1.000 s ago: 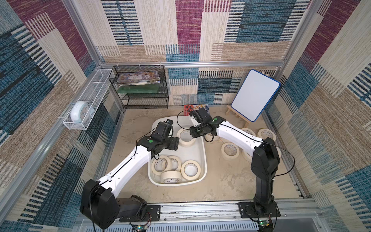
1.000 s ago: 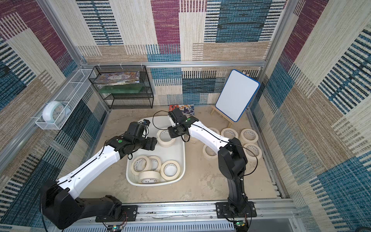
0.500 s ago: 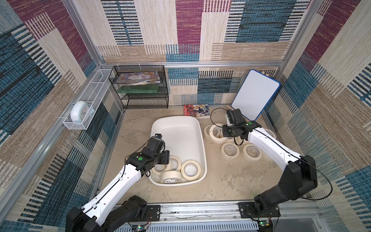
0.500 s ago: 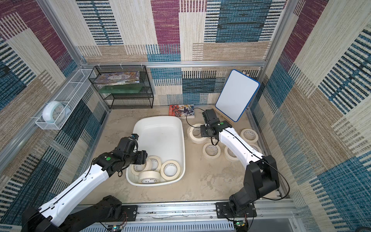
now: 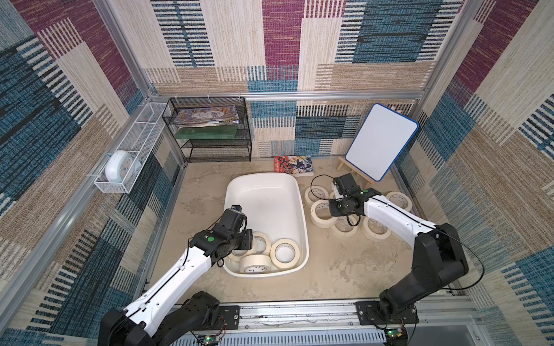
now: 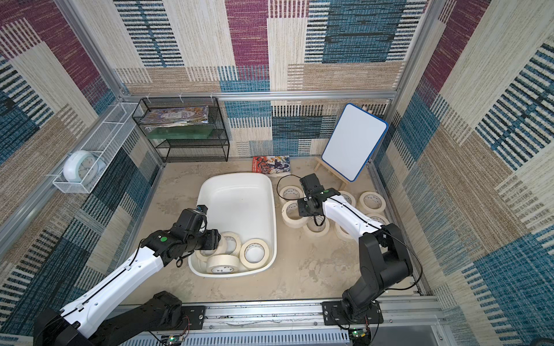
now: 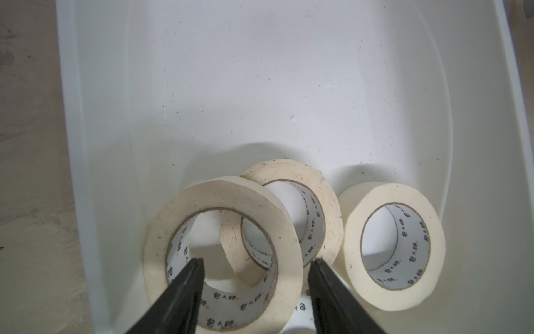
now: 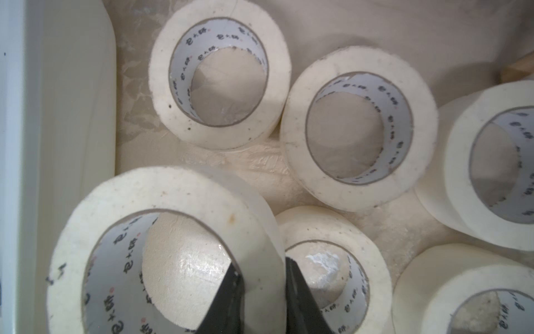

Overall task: Take out the art tape in the storage box
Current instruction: Place the art tape at the center of the board.

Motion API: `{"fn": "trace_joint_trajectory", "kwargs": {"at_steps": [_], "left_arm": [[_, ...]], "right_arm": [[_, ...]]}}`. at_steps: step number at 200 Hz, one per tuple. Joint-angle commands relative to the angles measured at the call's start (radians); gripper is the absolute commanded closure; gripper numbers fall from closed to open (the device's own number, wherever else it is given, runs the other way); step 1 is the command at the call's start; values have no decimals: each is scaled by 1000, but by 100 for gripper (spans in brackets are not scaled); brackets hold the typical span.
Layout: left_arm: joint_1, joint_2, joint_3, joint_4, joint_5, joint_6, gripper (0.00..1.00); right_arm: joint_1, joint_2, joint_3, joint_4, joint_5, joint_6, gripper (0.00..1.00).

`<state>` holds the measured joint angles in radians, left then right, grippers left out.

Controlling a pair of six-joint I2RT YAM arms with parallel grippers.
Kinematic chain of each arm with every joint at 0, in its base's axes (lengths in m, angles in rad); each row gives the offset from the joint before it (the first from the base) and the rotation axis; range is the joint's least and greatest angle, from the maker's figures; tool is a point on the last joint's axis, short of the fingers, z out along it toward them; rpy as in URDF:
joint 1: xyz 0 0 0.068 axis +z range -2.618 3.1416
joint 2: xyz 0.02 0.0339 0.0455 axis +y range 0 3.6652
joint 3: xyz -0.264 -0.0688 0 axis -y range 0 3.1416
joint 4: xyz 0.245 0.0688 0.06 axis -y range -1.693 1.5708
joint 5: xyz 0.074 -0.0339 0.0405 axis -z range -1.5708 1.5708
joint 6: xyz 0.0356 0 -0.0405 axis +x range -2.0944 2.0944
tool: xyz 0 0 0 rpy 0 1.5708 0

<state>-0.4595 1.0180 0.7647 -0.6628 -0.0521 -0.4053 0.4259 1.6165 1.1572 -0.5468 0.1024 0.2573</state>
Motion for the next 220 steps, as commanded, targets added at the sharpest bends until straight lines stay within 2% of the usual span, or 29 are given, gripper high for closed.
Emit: {"fn": "trace_joint_trajectory", "kwargs": {"at_steps": [1, 79, 136, 153, 173, 197, 220], "left_arm": [[1, 3, -1, -3, 15, -7, 37], [1, 2, 0, -9, 17, -17, 37], [1, -1, 2, -18, 18, -18, 37], [1, 1, 2, -22, 19, -17, 37], [0, 0, 2, -24, 20, -20, 38], [-1, -1, 3, -29, 27, -23, 38], [-2, -7, 10, -65, 48, -40, 39]], "right_arm": [[22, 29, 16, 46, -42, -17, 100], [48, 119, -14, 124, -84, -3, 100], [43, 143, -47, 170, -60, 12, 100], [44, 145, -53, 180, -51, 13, 73], [43, 130, -49, 176, -35, 10, 55], [43, 107, -31, 151, -7, -1, 42], [44, 75, -9, 123, 11, -9, 41]]}}
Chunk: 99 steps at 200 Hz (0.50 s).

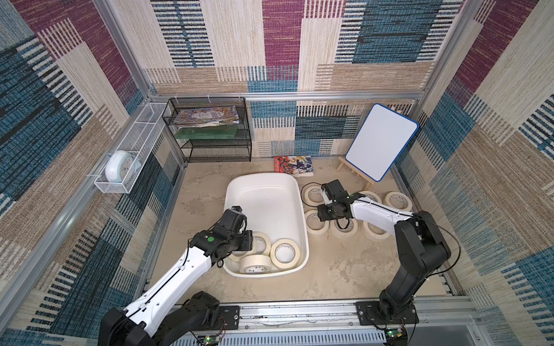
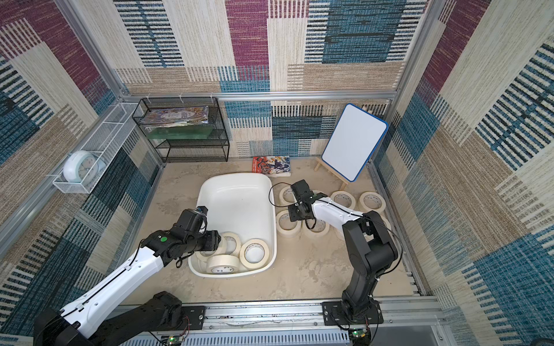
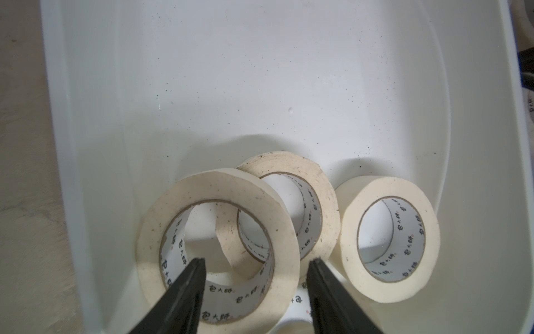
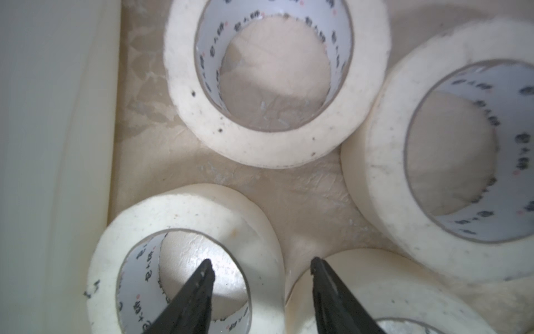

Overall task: Take out the art tape in the storage box
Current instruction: Place the art tape at the center of the board.

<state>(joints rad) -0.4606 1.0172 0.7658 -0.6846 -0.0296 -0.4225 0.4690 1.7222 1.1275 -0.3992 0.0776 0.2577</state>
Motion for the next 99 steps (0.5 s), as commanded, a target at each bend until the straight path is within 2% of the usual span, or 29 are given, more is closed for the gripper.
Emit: {"fn": "trace_joint_trajectory", "kwargs": {"at_steps": [1, 50, 99], "left_arm": [[-1, -6, 9, -44, 28, -25, 38], [-5, -34, -57, 26, 69, -63, 39], [-5, 79, -53, 132, 110, -60, 39]], "right_arm": [[1, -32, 22, -25, 36, -10, 41], [2, -79, 42, -45, 19, -17, 41], [2, -107, 26, -55, 22, -22, 41]]}}
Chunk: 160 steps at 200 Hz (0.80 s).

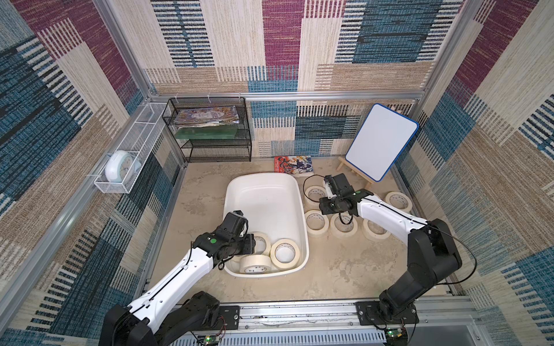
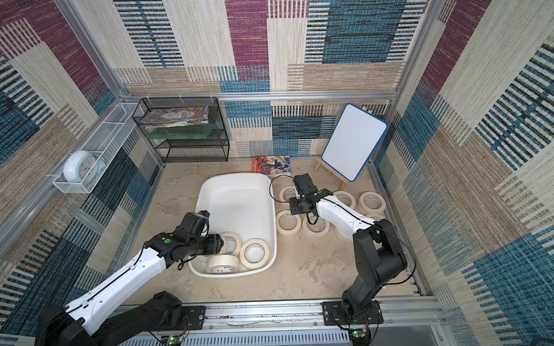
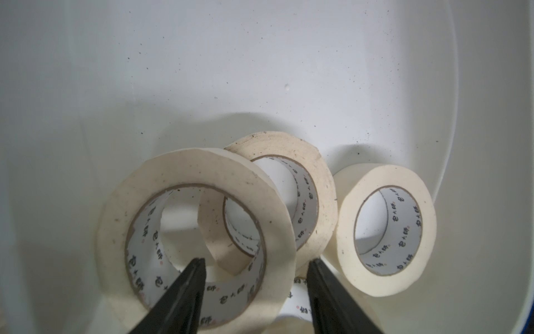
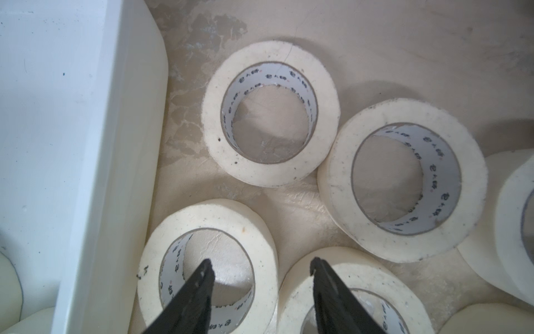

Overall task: Take out the art tape in the storage box
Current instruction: Place the art tape at the center of the board, then pick up the art tape from the storage box.

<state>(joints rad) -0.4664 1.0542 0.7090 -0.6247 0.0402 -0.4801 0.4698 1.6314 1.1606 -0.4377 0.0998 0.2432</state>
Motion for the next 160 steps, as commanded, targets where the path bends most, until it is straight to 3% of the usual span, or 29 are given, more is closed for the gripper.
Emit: {"fn": "trace_joint_trajectory", "kwargs": {"at_steps": [1, 41, 100, 131, 160], "left_arm": [[0, 44, 4, 74, 41, -2, 39], [1, 119, -2, 121, 66, 5, 44], [0, 179, 132, 98, 33, 69, 88], [1, 266, 272, 93, 3, 128, 94], [3, 445, 400, 137, 17, 175, 95]], "right_arm": [[0, -17, -8, -16, 0, -7, 41], [1, -25, -12, -17, 5, -9, 41], [0, -34, -4, -23, 16, -16, 42], [0, -44, 1, -30, 13, -15, 42], [1, -48, 2, -32, -4, -10, 42]]}}
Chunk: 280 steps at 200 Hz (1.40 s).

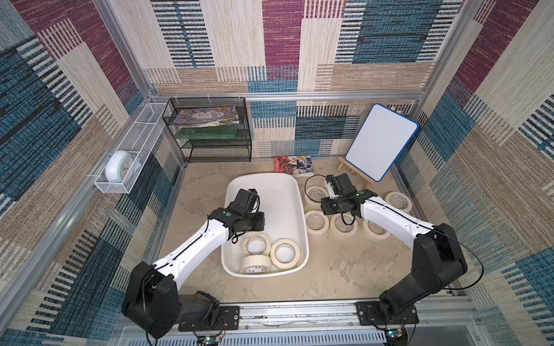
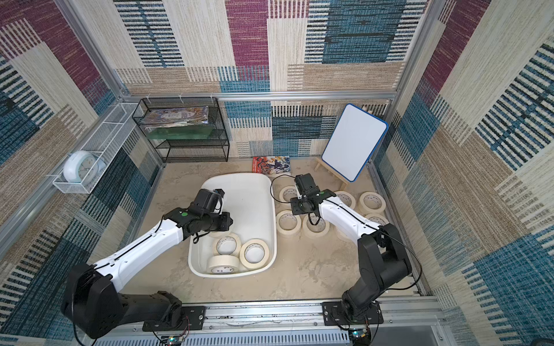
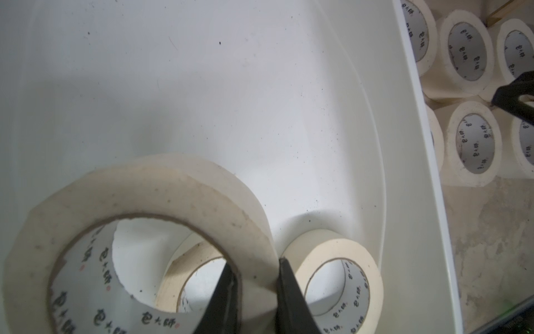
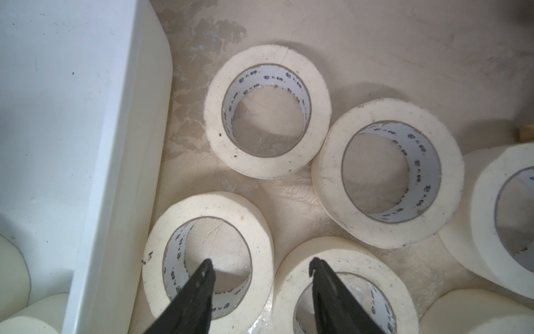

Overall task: Take out the art tape in the storage box
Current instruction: Pick up the art tape from the storage box.

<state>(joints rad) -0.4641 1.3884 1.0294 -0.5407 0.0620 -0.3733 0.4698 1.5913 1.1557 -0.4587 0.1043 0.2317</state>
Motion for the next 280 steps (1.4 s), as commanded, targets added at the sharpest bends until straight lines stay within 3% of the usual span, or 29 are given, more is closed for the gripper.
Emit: {"fn": "trace_joint_trajectory", "kwargs": {"at_steps": [1, 49, 63, 70, 84, 97, 119, 148, 182, 219, 280], "left_arm": [[1, 118, 84, 56, -4, 70, 95], [1, 431, 269, 137, 70, 101, 95], [1, 483, 303, 137, 76, 106, 91], [-1, 497, 314, 136, 76, 110, 84], [-1, 503, 324, 133, 84, 118, 55], [-2, 490, 333, 117, 82, 130, 34], [-4, 424, 332, 85, 59, 146, 22], [19, 281, 264, 27, -69, 170, 23], [133, 218, 108, 82, -16, 147, 23], [186, 274, 60, 166, -1, 117, 25], [188, 442, 155, 216, 35, 113, 33]], "right_arm": [[1, -8, 7, -11, -9, 2, 42], [1, -43, -4, -24, 6, 3, 42], [0, -54, -5, -31, 13, 2, 43], [0, -57, -5, -33, 14, 1, 42], [1, -62, -4, -36, 19, 0, 43], [2, -63, -2, -37, 18, 0, 43], [0, -58, 1, -37, 8, 1, 43], [3, -53, 1, -24, -11, 11, 43], [33, -42, 28, -40, -25, 18, 43], [144, -18, 92, -63, -6, 44, 42], [274, 41, 205, -63, -17, 57, 41]]}}
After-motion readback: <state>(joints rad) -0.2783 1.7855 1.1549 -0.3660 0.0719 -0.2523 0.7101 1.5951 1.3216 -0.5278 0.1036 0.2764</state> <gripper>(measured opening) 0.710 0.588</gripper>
